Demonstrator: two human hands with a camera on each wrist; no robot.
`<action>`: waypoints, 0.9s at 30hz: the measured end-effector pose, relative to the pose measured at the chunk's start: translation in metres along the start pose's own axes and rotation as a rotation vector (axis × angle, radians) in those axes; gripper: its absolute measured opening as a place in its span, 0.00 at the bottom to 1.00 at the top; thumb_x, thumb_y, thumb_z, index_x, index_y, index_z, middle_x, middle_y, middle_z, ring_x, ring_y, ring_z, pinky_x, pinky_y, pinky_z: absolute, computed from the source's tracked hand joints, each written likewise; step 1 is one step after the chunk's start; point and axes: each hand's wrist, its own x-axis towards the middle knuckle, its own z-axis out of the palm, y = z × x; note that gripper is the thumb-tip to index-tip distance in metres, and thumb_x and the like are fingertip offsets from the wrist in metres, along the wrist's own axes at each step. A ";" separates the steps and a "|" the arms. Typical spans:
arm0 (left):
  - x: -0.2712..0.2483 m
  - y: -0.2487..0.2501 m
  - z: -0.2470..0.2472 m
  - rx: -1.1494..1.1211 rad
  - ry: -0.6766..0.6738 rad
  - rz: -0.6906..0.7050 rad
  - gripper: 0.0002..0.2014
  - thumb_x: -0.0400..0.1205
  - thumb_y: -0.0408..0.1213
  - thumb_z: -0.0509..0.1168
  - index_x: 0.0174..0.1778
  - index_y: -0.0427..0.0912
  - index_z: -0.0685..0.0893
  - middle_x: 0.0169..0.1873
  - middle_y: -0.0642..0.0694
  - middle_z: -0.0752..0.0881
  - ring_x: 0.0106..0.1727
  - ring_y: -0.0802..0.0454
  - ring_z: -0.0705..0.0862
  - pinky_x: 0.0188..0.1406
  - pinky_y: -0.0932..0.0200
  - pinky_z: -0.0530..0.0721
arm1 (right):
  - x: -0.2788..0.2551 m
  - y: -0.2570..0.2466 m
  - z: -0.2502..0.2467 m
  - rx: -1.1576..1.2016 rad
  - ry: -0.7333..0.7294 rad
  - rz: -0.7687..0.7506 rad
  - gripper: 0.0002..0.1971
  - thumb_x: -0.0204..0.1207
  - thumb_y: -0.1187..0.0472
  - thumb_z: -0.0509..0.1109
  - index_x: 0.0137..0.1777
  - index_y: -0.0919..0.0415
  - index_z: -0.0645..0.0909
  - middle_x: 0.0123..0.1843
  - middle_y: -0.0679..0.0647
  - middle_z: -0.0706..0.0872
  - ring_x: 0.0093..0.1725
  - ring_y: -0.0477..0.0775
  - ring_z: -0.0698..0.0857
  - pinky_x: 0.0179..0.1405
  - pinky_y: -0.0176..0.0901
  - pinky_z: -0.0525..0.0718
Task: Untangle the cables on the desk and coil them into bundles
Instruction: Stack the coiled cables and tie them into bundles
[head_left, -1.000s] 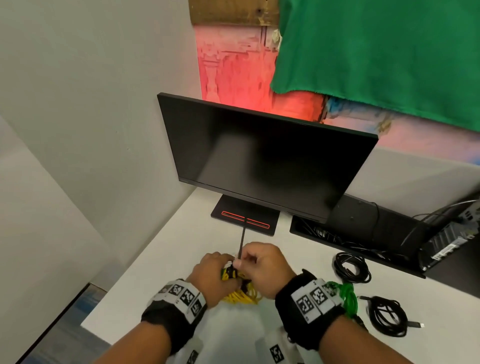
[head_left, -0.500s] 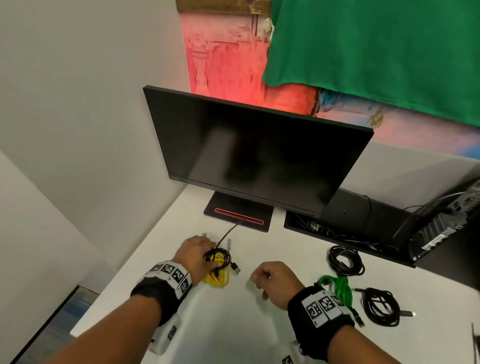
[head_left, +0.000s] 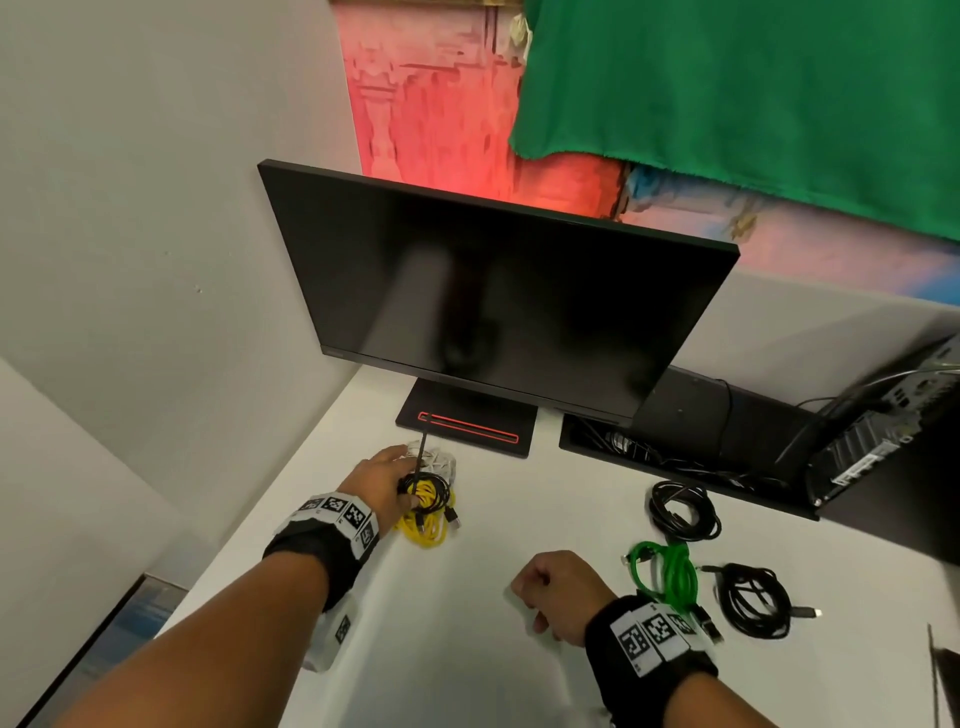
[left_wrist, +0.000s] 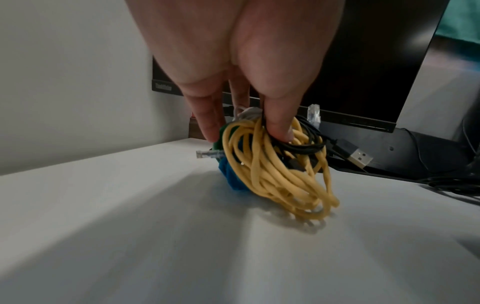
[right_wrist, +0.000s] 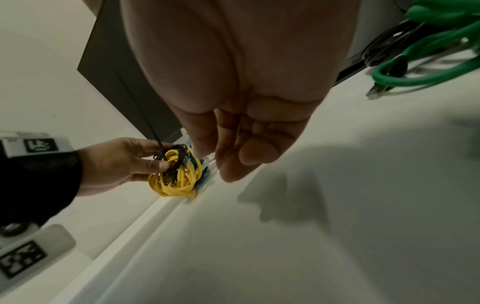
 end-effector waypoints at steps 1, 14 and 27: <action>0.001 0.001 -0.001 0.005 -0.008 0.000 0.31 0.78 0.42 0.72 0.79 0.53 0.72 0.82 0.52 0.64 0.78 0.46 0.69 0.78 0.55 0.66 | -0.001 0.000 0.002 -0.008 -0.013 0.005 0.08 0.82 0.58 0.68 0.43 0.58 0.83 0.38 0.49 0.88 0.28 0.49 0.88 0.20 0.32 0.75; -0.029 0.015 0.006 -0.145 0.125 -0.129 0.53 0.71 0.53 0.78 0.85 0.57 0.50 0.86 0.48 0.47 0.83 0.40 0.61 0.79 0.42 0.67 | -0.017 0.009 -0.094 -0.160 0.327 -0.069 0.07 0.77 0.48 0.73 0.41 0.49 0.84 0.40 0.45 0.88 0.34 0.47 0.87 0.34 0.37 0.82; -0.070 0.047 0.029 -0.150 0.282 -0.228 0.39 0.75 0.47 0.74 0.81 0.53 0.66 0.82 0.43 0.62 0.78 0.36 0.67 0.73 0.39 0.72 | 0.043 0.062 -0.170 -0.752 0.234 0.151 0.08 0.69 0.51 0.74 0.44 0.50 0.82 0.47 0.50 0.87 0.47 0.54 0.86 0.51 0.48 0.88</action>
